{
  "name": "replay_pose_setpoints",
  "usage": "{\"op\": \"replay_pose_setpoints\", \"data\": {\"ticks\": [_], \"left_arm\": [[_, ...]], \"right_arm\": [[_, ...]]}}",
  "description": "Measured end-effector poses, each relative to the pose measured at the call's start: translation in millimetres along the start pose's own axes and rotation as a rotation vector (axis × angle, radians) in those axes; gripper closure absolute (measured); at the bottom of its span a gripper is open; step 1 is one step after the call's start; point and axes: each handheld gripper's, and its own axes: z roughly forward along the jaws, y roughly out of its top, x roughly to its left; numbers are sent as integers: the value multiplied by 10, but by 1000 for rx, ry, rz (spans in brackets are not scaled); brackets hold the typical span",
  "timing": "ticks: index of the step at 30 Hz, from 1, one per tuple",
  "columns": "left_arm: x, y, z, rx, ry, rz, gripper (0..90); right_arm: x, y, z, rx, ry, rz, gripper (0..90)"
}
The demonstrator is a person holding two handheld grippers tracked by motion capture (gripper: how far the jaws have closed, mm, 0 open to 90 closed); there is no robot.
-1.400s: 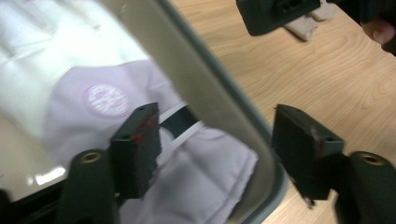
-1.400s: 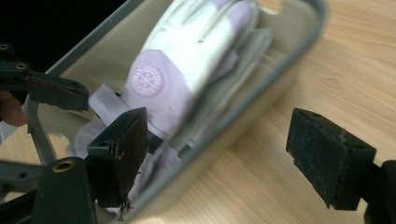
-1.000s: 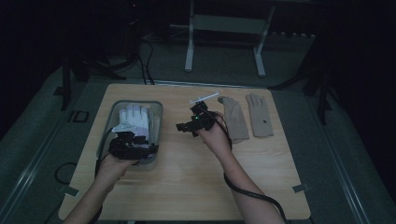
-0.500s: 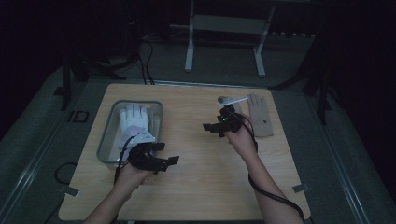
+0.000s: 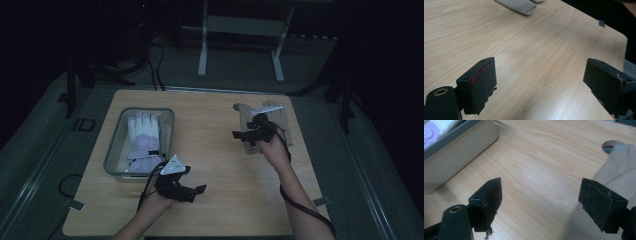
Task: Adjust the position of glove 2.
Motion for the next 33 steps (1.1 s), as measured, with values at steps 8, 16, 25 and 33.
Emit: {"op": "replay_pose_setpoints", "data": {"ticks": [8,16,25,33], "left_arm": [[11,-207,92,-65,-7,14,116],[24,-310,119,-99,1,11,116],[34,-315,112,-111,-3,9,116],[8,-325,125,-117,-7,2,116]], "right_arm": [[-242,-23,-59,-18,-38,75,128],[-447,-43,45,-6,-110,78,249],[-718,-36,250,34,-228,37,335],[-924,-25,448,42,-287,87,331]]}}
